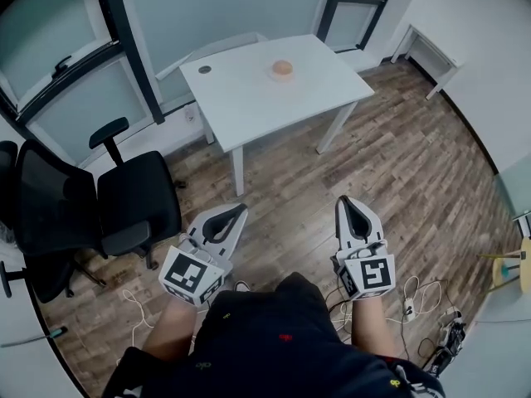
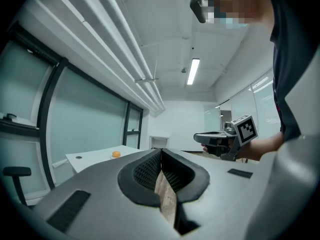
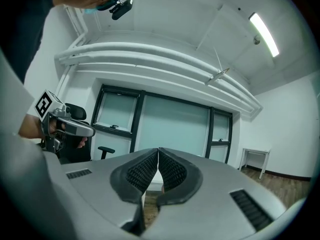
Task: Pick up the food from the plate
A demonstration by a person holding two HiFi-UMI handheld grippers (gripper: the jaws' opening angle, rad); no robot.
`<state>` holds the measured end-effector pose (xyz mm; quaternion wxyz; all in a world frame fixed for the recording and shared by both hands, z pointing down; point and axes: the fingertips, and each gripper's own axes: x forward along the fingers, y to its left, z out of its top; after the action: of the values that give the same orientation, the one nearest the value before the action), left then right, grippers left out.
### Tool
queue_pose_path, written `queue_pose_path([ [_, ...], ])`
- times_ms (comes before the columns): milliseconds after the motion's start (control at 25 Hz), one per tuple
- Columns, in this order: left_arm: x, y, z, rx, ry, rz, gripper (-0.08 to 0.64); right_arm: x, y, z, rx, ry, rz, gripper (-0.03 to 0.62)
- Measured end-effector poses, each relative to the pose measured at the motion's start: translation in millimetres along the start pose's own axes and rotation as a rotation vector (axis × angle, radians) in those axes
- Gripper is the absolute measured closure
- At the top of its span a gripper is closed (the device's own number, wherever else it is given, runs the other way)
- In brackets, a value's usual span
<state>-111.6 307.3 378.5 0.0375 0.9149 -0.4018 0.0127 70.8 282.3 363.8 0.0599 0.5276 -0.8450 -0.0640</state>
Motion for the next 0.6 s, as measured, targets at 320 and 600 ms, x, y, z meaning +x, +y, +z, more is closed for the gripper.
queue_pose_path([
  [320,-9,30,-1,-0.002,-0.005,0.007,0.537,23,22,-6,0.0,0.026,0.025,0.568],
  [600,23,53,-5,-0.022,0.012,0.024,0.537,62,-4,-17,0.04,0.01,0.053,0.568],
])
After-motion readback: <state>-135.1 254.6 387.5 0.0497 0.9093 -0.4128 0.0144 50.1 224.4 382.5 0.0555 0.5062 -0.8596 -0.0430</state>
